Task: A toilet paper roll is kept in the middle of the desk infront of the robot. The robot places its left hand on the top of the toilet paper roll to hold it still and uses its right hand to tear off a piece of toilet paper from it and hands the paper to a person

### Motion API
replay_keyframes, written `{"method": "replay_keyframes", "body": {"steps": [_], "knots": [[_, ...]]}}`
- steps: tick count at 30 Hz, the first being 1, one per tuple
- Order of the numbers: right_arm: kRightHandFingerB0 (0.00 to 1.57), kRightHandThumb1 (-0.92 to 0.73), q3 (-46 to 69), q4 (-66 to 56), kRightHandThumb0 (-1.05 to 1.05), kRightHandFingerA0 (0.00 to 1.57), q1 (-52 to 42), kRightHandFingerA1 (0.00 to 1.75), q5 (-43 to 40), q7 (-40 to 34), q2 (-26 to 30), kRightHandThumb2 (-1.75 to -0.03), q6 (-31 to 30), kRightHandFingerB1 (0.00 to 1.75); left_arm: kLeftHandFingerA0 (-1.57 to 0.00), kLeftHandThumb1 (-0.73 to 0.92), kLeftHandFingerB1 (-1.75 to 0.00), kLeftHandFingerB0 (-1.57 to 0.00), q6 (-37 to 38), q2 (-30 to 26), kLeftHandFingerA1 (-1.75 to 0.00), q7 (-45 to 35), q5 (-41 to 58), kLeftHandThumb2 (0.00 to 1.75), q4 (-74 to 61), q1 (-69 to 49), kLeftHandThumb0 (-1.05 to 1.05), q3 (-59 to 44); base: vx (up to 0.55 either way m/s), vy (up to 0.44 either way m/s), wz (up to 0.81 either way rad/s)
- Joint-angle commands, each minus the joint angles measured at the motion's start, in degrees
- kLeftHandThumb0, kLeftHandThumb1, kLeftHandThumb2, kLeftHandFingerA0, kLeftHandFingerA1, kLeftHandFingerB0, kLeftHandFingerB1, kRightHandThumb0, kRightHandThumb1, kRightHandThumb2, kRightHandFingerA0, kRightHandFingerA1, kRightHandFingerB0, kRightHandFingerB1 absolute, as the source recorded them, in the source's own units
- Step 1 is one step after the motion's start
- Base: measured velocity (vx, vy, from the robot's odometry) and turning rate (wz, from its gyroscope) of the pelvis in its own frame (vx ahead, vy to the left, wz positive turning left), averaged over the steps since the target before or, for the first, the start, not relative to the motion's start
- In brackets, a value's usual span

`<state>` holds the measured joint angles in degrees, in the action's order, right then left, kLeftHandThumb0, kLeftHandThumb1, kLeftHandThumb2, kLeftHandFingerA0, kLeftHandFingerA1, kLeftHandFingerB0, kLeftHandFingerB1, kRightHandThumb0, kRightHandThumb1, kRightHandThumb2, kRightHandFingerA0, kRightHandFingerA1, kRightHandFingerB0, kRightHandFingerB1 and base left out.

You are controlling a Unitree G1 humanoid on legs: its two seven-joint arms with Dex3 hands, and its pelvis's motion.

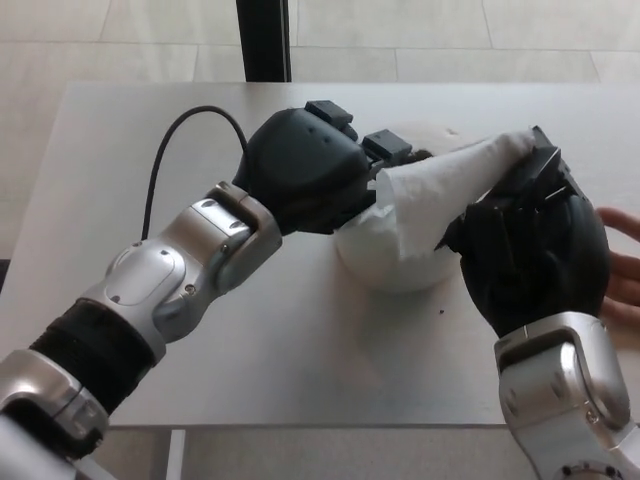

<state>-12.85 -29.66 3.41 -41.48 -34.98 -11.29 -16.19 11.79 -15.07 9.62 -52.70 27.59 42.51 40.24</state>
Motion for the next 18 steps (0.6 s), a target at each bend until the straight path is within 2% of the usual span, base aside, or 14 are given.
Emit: {"method": "replay_keyframes", "body": {"steps": [1,2,3,4,5,7,10,11,15,17,18], "knots": [[0.76,-0.57,3.8,-5.9,-0.51,1.05,9.0,1.75,-12.8,-9.5,-15.6,-1.18,3.4,1.75,-0.58,0.76,-0.57,-0.64,2.4,-2.4,-0.61,4.6,-11.0,0.63,4.9,-1.7,-0.57,9.3,0.0,0.0,0.0],[1.06,-0.62,4.7,-6.0,-0.56,1.25,11.1,1.43,-13.3,-11.4,-15.6,-1.24,3.2,1.34,-0.58,0.78,-0.53,-0.61,1.8,-2.4,-0.57,3.5,-11.5,0.63,4.6,-1.2,-0.55,10.0,0.0,0.0,0.0],[1.06,-0.62,5.1,-6.0,-0.56,1.25,12.0,1.43,-13.6,-12.3,-15.6,-1.24,3.2,1.34,-0.58,0.78,-0.53,-0.61,1.5,-2.6,-0.57,3.1,-11.5,0.63,4.3,-1.1,-0.55,10.3,0.0,0.0,0.0],[0.74,-0.69,5.4,-5.9,-0.47,1.03,12.8,1.75,-14.2,-12.4,-15.5,-1.11,3.6,1.75,-0.58,0.77,-0.53,-0.61,1.6,-2.4,-0.57,3.5,-11.2,0.63,4.9,-0.9,-0.55,10.4,0.0,0.0,0.0],[0.74,-0.69,5.5,-5.9,-0.47,1.03,13.3,1.75,-14.7,-12.6,-15.3,-1.11,3.8,1.75,-0.58,0.77,-0.53,-0.61,1.6,-2.3,-0.57,3.8,-10.9,0.63,5.1,-0.7,-0.55,10.6,0.0,0.0,0.0],[0.74,-0.89,6.7,-5.4,-0.47,1.04,15.9,1.75,-16.9,-13.1,-15.5,-0.84,4.8,1.75,-0.54,0.77,-0.56,-0.63,2.1,-2.7,-0.61,5.4,-10.6,0.63,5.2,-0.6,-0.56,10.9,0.0,0.0,0.0],[0.73,-0.91,7.8,-5.0,-0.46,1.02,18.2,1.75,-18.5,-14.1,-15.2,-0.82,5.3,1.75,-0.54,0.77,-0.59,-0.64,2.9,-2.7,-0.64,7.3,-10.3,0.63,6.0,-0.3,-0.56,11.4,0.0,0.0,0.0],[0.72,-0.89,9.0,-4.3,-0.44,1.02,20.4,1.75,-19.5,-14.8,-15.0,-0.83,5.3,1.75,-0.6,0.74,-0.59,-0.67,3.0,-2.6,-0.65,8.6,-10.7,0.62,6.3,-0.5,-0.57,12.0,0.0,0.0,0.0],[0.72,-0.82,10.4,-3.4,-0.4,1.0,23.4,1.75,-19.9,-16.6,-15.1,-0.87,5.7,1.75,-0.59,0.8,-0.54,-0.65,3.0,-2.2,-0.6,9.1,-10.4,0.64,7.5,-0.7,-0.56,13.0,0.0,0.0,0.0],[0.76,-0.69,11.7,-2.7,-0.35,1.02,25.4,1.75,-20.8,-18.0,-15.3,-1.07,5.7,1.75,-0.57,0.82,-0.53,-0.63,2.3,-2.4,-0.6,9.2,-11.3,0.64,7.4,-0.8,-0.56,14.0,0.0,0.0,0.0],[0.75,-0.66,12.1,-2.5,-0.33,1.02,26.1,1.75,-20.7,-18.5,-15.4,-1.09,5.6,1.75,-0.58,0.82,-0.54,-0.64,2.3,-2.4,-0.6,9.7,-11.4,0.65,7.7,-0.8,-0.55,14.2,0.0,0.0,0.0]]}}
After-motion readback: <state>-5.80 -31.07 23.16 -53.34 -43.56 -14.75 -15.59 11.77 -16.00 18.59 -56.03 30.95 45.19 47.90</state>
